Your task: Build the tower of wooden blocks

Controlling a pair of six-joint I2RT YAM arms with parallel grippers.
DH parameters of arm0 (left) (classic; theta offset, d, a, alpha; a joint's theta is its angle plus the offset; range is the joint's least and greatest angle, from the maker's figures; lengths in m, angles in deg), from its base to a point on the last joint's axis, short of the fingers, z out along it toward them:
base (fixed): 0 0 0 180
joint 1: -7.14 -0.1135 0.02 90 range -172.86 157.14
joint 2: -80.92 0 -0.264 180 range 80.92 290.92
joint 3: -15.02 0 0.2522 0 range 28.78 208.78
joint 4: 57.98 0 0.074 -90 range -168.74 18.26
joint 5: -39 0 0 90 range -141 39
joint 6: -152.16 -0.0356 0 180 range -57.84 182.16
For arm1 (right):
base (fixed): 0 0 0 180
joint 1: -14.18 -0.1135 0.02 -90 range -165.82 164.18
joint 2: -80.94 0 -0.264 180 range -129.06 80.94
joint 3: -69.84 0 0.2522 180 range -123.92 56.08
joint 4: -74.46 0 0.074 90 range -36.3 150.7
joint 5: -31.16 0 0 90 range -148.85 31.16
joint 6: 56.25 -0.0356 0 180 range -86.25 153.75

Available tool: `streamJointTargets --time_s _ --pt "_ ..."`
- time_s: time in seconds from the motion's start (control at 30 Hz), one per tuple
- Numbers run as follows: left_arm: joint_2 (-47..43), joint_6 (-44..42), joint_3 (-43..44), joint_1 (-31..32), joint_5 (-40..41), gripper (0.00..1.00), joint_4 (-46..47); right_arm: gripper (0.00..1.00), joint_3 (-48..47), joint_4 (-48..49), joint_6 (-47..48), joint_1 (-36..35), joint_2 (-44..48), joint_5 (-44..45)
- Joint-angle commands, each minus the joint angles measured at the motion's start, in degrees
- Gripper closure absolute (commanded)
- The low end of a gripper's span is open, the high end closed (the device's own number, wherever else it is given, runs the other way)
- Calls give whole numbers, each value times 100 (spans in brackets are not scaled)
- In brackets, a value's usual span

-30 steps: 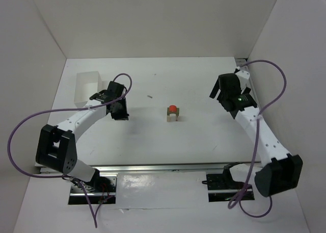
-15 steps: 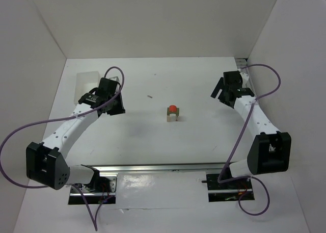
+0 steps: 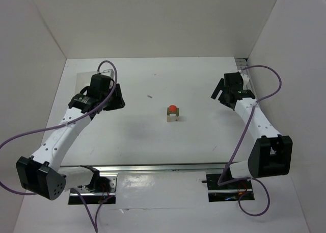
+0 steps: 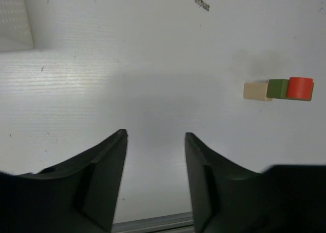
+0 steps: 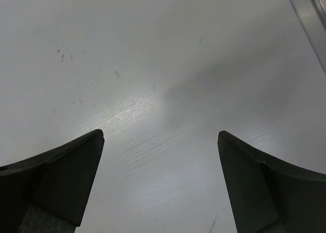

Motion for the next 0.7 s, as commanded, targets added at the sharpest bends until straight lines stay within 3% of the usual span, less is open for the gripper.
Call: streamJointTargets --time_s 0.0,0.2,0.67 --pt "-221 -281 263 -33 96 36 70 0 113 239 14 36 422 249" --pt "-221 -335 386 -33 -43 17 246 0 341 292 14 36 563 364" --pt "-520 -282 219 -33 -123 12 950 0 658 502 -197 36 791 637"
